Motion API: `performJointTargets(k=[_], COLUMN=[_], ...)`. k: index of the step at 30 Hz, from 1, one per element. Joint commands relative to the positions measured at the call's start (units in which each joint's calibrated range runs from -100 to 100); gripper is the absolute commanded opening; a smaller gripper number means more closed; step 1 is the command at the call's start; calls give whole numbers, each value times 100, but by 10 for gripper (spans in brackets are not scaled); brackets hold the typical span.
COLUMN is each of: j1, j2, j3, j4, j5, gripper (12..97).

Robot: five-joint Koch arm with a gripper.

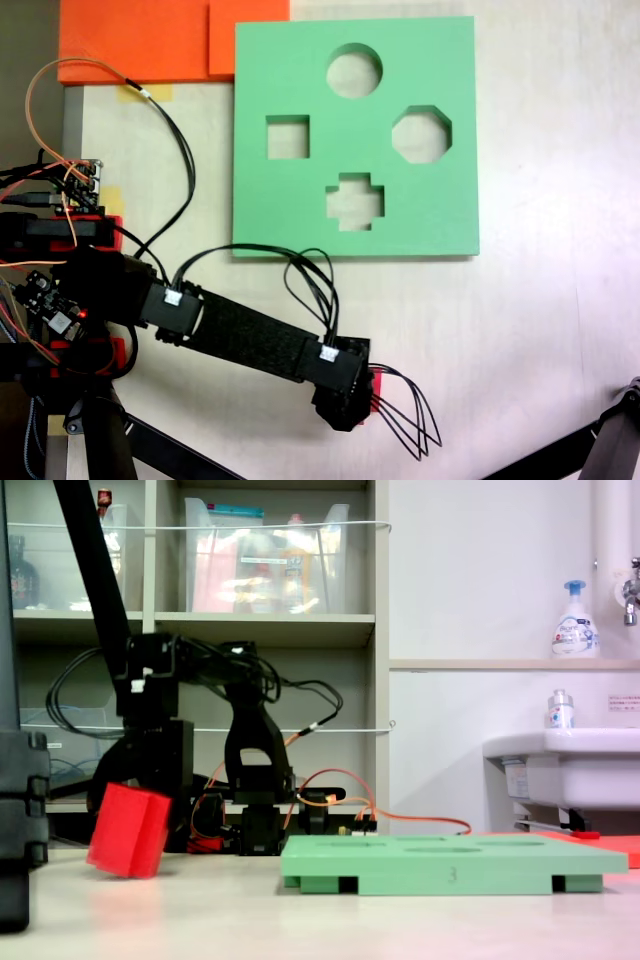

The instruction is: Put the cross columnar block into the corresponding hole

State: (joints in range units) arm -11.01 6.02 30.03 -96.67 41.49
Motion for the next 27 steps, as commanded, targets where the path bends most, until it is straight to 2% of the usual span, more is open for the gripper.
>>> performJointTargets(k=[1, 7, 13, 20, 27], j1=[49, 440, 1114, 1929, 2369], j2=[-672, -2278, -3381, -3325, -2864], j3=[47, 137, 137, 147, 147], j4=[-333, -333, -333, -333, -333], j5=[83, 405, 904, 1538, 1880], gripper=[313, 314, 314, 314, 314])
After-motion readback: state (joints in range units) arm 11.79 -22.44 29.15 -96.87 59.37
